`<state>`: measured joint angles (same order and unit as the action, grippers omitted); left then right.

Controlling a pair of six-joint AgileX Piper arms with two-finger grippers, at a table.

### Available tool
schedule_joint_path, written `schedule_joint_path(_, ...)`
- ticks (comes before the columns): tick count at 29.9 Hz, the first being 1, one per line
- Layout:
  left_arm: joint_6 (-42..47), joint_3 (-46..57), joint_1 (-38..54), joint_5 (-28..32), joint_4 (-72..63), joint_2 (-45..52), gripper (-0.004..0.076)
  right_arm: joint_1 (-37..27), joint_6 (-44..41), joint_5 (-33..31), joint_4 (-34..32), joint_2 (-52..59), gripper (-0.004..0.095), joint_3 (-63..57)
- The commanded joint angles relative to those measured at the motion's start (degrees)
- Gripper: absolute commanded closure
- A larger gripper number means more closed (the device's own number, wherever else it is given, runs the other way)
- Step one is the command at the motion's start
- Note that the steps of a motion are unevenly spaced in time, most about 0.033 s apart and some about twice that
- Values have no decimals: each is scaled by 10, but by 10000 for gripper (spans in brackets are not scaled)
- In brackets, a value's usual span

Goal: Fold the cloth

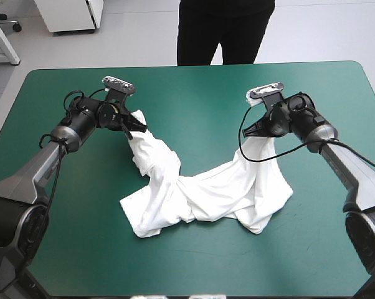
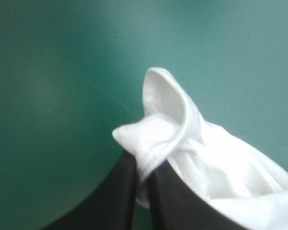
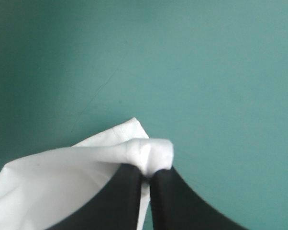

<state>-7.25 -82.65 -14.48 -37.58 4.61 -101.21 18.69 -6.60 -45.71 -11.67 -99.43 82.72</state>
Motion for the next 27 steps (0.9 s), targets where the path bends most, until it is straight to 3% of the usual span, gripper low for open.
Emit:
schedule_joint_path(1,-1,-26,-3,13,-5,25,517,-4,15,29,-16,25,716,24)
schedule_joint_path(5,-1,-52,-3,0,-5,25,254,-21,17,17,-12,26,434,62)
schedule_joint_path(7,2,-77,-3,-37,1,28,202,-38,17,-5,-11,31,295,91)
schedule_joint_path(9,3,-107,-3,-90,1,39,199,-56,12,-28,-4,47,227,121)
schedule_joint_path(19,5,-132,-3,-312,-8,191,199,-78,27,-100,24,206,233,104)
schedule_joint_path(27,19,-68,-28,-345,-27,284,199,-77,52,-138,100,329,233,17)
